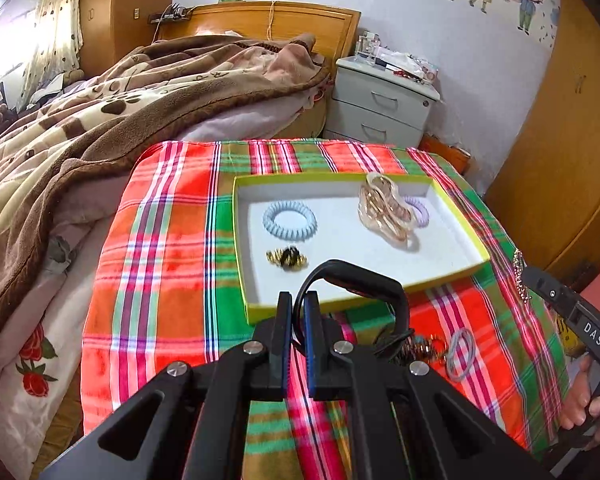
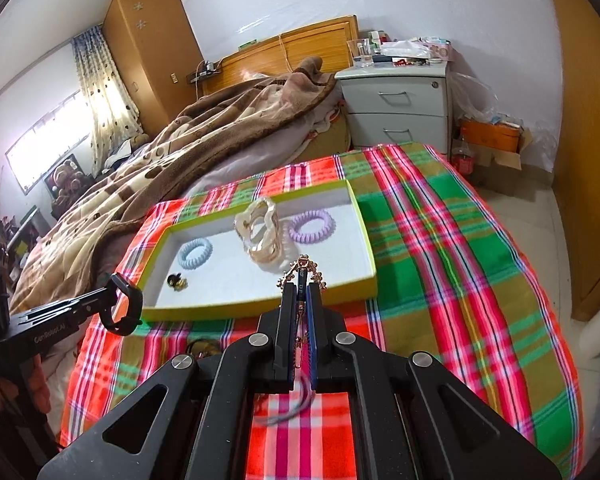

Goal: Organize jewelry
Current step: 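Carry the watch band into the box with the left gripper while the right carries the chain in, open both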

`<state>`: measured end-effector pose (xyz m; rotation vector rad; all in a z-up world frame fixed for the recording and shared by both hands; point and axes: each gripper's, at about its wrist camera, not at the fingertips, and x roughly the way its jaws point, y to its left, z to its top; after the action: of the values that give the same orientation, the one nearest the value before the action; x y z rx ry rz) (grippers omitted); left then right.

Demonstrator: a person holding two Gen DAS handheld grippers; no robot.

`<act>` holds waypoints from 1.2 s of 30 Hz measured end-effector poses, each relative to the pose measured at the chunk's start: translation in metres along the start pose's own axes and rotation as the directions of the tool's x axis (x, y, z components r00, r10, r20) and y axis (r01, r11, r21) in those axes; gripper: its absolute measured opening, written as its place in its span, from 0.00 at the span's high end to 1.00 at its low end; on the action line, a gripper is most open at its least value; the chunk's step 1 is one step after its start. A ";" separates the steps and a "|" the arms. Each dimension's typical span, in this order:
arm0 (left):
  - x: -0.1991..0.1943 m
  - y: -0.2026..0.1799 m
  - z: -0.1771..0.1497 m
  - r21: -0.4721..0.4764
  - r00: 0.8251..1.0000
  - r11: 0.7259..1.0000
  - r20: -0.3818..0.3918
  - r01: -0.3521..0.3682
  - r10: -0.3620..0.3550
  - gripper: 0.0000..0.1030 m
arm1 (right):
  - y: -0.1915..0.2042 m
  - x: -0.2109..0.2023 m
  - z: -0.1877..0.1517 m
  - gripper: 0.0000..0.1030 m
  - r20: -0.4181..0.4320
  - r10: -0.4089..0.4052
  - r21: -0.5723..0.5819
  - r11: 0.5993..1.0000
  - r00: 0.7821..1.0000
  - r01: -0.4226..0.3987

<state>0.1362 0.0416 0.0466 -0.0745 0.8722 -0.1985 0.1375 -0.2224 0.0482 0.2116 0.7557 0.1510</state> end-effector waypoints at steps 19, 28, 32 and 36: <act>0.075 -0.009 0.060 0.036 0.998 0.999 -0.053 -0.025 0.027 0.94 | -0.013 0.075 0.035 0.96 -0.088 -0.040 -0.031 0.999 0.995 0.038; 0.106 -0.014 0.071 0.051 0.995 0.998 -0.092 -0.023 0.028 0.94 | -0.015 0.098 0.034 0.96 -0.131 -0.061 -0.054 0.997 0.989 0.055; 0.115 -0.015 0.073 0.052 0.994 0.998 -0.103 -0.021 0.026 0.94 | -0.014 0.105 0.033 0.96 -0.150 -0.072 -0.070 0.996 0.986 0.062; 0.121 -0.018 0.074 0.055 0.994 0.998 -0.110 -0.019 0.025 0.94 | -0.014 0.109 0.033 0.96 -0.153 -0.086 -0.086 0.994 0.984 0.073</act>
<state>0.2660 -0.0013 0.0059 -0.0034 0.9766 -0.2074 0.2400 -0.2178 -0.0041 0.0940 0.9115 0.1229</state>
